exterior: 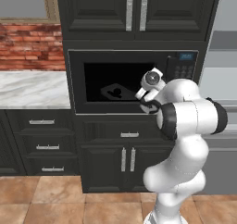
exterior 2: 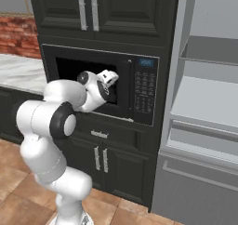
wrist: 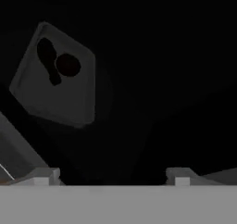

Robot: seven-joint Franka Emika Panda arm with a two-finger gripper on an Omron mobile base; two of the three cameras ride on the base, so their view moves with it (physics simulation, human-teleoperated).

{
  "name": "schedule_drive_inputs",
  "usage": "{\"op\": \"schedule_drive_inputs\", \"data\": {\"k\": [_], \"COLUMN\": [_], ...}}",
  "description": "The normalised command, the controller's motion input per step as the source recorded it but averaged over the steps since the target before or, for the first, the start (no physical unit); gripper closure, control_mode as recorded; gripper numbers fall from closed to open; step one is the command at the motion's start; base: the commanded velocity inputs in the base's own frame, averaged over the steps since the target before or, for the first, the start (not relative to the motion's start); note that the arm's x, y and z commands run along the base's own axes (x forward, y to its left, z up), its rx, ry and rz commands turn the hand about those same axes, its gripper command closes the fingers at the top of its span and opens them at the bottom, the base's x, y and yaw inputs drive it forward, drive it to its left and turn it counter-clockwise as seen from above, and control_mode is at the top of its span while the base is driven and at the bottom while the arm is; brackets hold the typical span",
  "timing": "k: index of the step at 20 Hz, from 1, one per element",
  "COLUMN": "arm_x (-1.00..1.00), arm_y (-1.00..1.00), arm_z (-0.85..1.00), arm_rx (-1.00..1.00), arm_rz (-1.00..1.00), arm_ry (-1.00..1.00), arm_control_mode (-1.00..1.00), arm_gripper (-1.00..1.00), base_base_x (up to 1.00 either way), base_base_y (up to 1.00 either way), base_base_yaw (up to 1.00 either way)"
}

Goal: Place the tupperware containing the chicken drumstick and tomato meal in the microwave. Close the microwave door and press the start button to reheat the meal.

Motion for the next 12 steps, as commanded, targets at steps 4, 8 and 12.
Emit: {"op": "schedule_drive_inputs", "data": {"k": [4, 8, 12], "arm_x": [0.97, 0.63, 0.39], "arm_y": [0.05, 0.58, 0.93], "arm_z": [0.03, 0.44, 0.79], "arm_rx": [0.00, -0.12, -0.27], "arm_rz": [0.47, 0.19, 0.03], "arm_ry": [-0.04, 0.03, 0.13], "arm_control_mode": [-1.00, -1.00, -1.00], "arm_gripper": [-1.00, -1.00, -1.00], "base_base_x": [0.00, 0.00, 0.00], "base_base_y": [0.00, 0.00, 0.00], "base_base_yaw": [0.00, 0.00, 0.00]}}
